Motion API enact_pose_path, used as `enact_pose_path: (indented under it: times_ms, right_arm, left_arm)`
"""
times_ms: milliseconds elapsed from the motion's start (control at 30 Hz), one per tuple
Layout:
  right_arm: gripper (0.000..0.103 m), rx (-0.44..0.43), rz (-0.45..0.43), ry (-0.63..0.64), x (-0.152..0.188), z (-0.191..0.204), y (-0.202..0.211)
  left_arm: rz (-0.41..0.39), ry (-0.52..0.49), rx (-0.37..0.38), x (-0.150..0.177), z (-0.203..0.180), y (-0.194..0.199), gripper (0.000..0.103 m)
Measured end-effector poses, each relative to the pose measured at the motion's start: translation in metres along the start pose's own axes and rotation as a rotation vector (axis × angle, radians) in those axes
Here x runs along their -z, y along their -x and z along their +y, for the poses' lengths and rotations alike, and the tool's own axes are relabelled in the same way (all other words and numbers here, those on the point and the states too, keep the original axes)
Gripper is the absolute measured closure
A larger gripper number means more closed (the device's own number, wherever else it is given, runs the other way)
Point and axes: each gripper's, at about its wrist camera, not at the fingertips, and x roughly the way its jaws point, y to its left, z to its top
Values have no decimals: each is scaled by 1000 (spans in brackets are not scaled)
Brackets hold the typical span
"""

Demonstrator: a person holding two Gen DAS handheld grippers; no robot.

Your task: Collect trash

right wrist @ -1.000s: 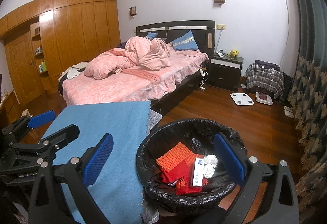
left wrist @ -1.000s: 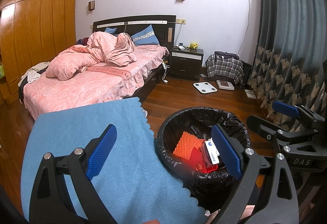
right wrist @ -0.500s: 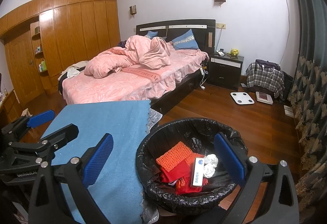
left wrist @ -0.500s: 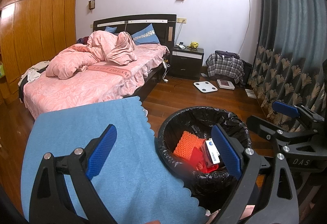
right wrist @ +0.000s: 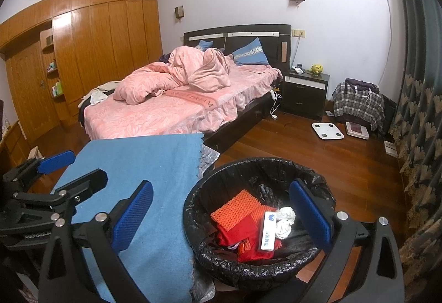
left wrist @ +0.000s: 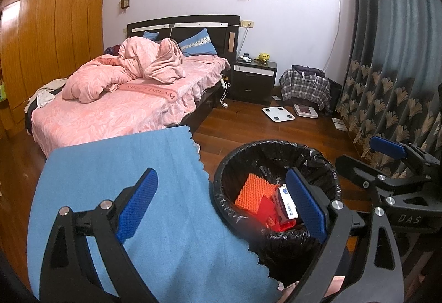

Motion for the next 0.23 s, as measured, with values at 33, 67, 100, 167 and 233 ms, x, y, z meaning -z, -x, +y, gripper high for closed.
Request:
enact_pose_path:
  times_ms: [33, 67, 100, 167, 233]
  right_arm:
    - [6, 0, 0, 0, 0, 0, 0]
    - [6, -1, 1, -1, 1, 1, 0]
    - [6, 0, 0, 0, 1, 1, 0]
    - [6, 0, 0, 0, 2, 2, 1]
    - [6, 0, 0, 0, 3, 2, 1]
  left_arm:
    - [2, -1, -1, 1, 0, 2, 12]
    - [1, 1, 1, 0, 0, 0, 12]
    - [2, 1, 0, 1, 1, 2, 12]
    - [1, 3, 0, 2, 1, 1, 12]
    - [1, 3, 0, 4, 2, 3, 12]
